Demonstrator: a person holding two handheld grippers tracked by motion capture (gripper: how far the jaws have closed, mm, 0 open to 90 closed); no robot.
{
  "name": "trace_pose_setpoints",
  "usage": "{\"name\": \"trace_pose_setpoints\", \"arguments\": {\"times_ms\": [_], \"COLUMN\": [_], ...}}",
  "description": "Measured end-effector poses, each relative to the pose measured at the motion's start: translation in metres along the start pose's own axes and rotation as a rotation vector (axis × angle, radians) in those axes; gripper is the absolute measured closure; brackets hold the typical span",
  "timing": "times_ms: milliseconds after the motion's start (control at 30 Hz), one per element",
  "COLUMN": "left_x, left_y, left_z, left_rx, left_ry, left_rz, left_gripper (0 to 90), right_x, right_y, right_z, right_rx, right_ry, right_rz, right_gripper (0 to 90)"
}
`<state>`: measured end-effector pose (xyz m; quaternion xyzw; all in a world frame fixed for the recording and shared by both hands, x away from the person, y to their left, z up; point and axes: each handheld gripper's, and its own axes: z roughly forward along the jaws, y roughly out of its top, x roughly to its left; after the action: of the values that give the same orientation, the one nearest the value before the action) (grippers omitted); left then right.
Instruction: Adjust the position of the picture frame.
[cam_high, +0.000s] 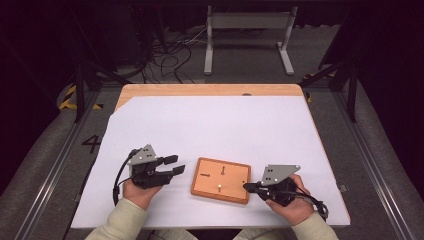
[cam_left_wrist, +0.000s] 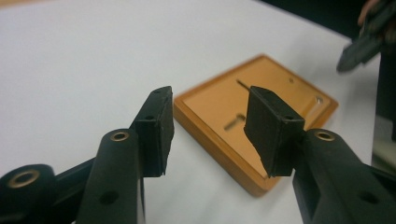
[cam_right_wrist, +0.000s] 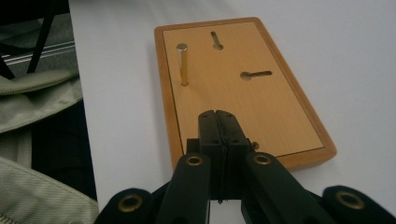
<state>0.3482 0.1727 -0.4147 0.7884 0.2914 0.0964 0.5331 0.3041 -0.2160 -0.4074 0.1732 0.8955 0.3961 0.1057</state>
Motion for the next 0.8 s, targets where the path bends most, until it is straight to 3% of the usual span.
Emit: {"name": "trace_pose_setpoints", "arguments": {"times_ms": [67,167,500,800], "left_x": [0.001,0.002,0.004,0.004], "left_y": [0.000,-0.001,-0.002,-0.002], "left_z": [-0.005,-0.006,-0.007,-0.006], "left_rx": [-0.039,-0.047,-0.044,-0.033], "left_ry": [0.022,0.030,0.049,0.054], "left_rz": [-0.002,-0.006,-0.017,-0.021], "left_gripper": [48.7,47.0,45.3,45.3], "right_x": [0.001,0.004,0.015,0.021], "right_y": [0.000,0.000,0.002,0.001], "right_z": [0.003,0.007,0.023,0.036], "right_rx": [0.007,0.022,0.086,0.165], "right_ry": [0.012,0.027,0.088,0.114], "right_rz": [-0.006,-0.012,-0.052,-0.071], "right_gripper": [90.0,90.0,90.0,90.0]}}
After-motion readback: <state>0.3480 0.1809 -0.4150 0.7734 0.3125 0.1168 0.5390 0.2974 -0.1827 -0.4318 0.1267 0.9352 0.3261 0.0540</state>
